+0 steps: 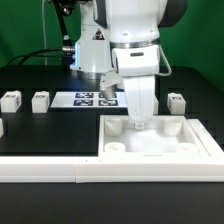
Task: Assemble square table
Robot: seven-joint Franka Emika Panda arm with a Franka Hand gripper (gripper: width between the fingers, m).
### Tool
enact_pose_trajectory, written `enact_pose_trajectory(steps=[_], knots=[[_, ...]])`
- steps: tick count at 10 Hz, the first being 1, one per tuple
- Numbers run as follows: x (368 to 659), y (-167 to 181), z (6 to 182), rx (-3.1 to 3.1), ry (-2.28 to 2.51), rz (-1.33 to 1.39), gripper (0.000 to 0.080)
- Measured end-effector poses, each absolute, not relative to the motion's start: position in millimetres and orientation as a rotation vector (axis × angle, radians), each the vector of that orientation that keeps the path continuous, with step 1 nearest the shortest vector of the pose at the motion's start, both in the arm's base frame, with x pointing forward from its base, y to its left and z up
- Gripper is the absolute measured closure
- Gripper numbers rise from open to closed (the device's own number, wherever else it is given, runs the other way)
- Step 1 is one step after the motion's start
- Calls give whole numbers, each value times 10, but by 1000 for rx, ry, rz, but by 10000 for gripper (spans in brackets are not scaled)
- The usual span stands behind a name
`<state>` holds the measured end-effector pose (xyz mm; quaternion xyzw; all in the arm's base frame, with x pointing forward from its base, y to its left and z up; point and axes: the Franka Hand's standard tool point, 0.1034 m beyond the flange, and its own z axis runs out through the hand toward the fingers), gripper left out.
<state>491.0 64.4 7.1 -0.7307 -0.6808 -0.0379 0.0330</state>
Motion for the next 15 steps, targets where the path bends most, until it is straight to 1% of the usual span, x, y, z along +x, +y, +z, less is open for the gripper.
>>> enact_pose_trajectory(steps=[1, 4, 5, 6, 7, 8, 9, 10, 11, 15], knots=[[4925, 701, 75, -2258, -2082, -114, 740], [4922, 686, 66, -2258, -2090, -115, 740], [4919, 686, 63, -2259, -2088, -114, 664], [4917, 683, 59, -2260, -2087, -113, 664], [4916, 682, 57, -2260, -2087, -112, 529], [4914, 681, 54, -2259, -2086, -112, 346], [4913, 681, 51, -2259, -2085, -111, 223], [4912, 680, 50, -2259, -2085, -111, 223], [4911, 680, 49, -2259, -2085, -111, 165], [4910, 679, 48, -2260, -2085, -110, 150]])
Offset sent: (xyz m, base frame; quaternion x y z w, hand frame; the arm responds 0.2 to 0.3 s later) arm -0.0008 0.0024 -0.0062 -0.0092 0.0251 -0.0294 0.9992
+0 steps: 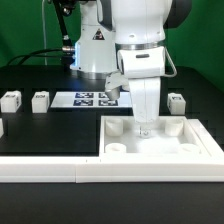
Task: Assemble square table
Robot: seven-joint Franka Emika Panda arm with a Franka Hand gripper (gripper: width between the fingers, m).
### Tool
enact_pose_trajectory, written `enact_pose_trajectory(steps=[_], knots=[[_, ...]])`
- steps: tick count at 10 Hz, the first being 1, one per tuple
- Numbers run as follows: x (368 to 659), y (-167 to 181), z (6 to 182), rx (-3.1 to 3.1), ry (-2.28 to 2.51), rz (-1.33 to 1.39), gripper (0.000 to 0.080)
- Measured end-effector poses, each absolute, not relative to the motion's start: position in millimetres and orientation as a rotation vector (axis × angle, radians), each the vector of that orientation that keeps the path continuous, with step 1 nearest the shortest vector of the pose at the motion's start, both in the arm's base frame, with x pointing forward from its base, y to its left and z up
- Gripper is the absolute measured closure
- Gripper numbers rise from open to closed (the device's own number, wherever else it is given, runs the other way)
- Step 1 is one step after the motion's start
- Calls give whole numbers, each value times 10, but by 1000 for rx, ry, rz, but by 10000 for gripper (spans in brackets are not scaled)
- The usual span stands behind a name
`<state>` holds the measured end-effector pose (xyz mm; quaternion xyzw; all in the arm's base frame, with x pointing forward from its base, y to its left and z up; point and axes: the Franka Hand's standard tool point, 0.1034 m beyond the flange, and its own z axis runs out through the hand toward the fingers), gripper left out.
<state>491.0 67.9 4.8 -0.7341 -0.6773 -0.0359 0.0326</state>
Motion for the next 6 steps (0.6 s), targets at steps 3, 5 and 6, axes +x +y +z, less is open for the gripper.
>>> enact_pose_trajectory(steps=[3, 5, 6], knots=[[4907, 696, 229, -2346, -2001, -100, 150], [4816, 782, 497, -2497, -1841, -99, 150], [4810, 877, 615, -2612, -1676, -83, 150]])
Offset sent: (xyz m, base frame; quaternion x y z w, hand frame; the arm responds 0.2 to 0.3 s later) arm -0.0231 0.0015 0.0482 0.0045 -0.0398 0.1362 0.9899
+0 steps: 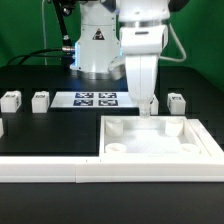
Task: Assemble square table
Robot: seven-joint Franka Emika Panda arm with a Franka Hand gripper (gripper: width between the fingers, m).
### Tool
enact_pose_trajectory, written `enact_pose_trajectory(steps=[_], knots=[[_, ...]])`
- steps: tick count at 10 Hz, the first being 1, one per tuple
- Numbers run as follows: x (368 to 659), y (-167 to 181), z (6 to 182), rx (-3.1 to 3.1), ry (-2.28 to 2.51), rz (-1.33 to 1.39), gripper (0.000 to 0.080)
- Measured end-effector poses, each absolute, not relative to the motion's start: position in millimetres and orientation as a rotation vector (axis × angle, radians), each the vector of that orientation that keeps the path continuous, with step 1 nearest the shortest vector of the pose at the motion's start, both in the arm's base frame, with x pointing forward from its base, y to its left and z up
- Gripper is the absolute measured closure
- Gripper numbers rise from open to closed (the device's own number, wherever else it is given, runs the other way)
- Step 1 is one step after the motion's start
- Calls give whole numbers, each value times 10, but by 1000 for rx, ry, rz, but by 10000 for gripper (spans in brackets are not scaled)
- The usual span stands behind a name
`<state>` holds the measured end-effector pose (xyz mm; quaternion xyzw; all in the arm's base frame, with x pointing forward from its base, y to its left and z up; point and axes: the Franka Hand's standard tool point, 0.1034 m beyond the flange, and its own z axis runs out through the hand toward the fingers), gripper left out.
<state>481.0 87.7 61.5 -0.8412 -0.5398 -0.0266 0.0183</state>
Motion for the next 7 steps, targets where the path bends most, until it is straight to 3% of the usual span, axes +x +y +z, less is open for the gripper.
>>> enact_pose_trajectory(steps=[3, 7], knots=[[4617, 1311, 607, -2887, -1106, -51, 150], [4593, 1356, 596, -2984, -768, -35, 150]])
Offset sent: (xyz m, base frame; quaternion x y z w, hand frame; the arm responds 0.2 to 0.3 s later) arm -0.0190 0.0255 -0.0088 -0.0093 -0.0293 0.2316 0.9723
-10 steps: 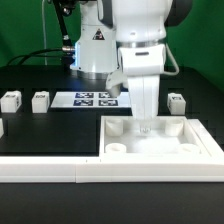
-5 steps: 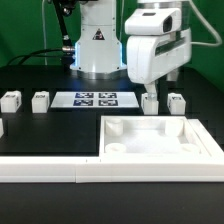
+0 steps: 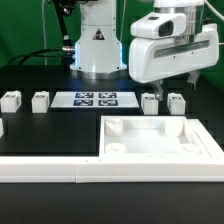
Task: Assemble square table
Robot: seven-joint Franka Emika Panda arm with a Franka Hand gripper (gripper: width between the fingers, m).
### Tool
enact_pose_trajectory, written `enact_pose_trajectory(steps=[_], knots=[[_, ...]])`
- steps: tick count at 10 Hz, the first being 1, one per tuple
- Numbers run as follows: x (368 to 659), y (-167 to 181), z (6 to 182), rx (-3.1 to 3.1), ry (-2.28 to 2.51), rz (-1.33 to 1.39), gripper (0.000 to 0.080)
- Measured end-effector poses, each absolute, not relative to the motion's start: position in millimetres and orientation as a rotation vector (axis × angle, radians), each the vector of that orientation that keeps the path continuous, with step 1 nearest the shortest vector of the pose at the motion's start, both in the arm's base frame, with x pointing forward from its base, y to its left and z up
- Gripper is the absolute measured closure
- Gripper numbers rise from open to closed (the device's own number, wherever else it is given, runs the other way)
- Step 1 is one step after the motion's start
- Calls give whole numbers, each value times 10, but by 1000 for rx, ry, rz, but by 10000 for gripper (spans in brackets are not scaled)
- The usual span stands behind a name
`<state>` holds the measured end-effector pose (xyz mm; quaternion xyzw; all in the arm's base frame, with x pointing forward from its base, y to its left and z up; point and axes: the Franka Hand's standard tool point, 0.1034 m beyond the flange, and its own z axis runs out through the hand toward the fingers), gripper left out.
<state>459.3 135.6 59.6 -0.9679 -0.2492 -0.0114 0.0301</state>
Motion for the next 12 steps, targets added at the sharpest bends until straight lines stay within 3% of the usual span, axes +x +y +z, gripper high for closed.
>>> enact_pose_trajectory(steps=[4, 8, 12], knots=[[4399, 1548, 541, -3051, -41, 158, 150], [4359, 1548, 516, -3042, -17, 288, 150], [4118, 1709, 506, -2902, 81, 934, 150]])
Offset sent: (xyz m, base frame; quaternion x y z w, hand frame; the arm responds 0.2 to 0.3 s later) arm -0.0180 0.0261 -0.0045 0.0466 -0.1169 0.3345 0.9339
